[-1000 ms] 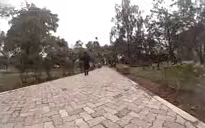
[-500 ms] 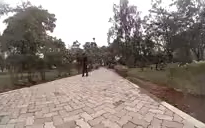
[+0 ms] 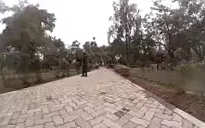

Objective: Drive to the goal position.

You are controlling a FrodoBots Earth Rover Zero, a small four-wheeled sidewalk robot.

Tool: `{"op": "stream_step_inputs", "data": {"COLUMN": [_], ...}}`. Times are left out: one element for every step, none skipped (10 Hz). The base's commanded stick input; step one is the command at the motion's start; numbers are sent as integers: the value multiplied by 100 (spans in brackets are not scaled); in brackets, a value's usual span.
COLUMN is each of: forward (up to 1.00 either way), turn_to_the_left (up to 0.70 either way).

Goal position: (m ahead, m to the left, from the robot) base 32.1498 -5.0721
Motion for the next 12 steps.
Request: {"op": "stream_step_inputs", "data": {"forward": [70, 70, 70, 70, 70, 70, 70, 70, 70, 70, 70, 70], "turn_to_the_left": [0, 0, 0, 0, 0, 0, -1, -20, -32, -15, 0, 0]}}
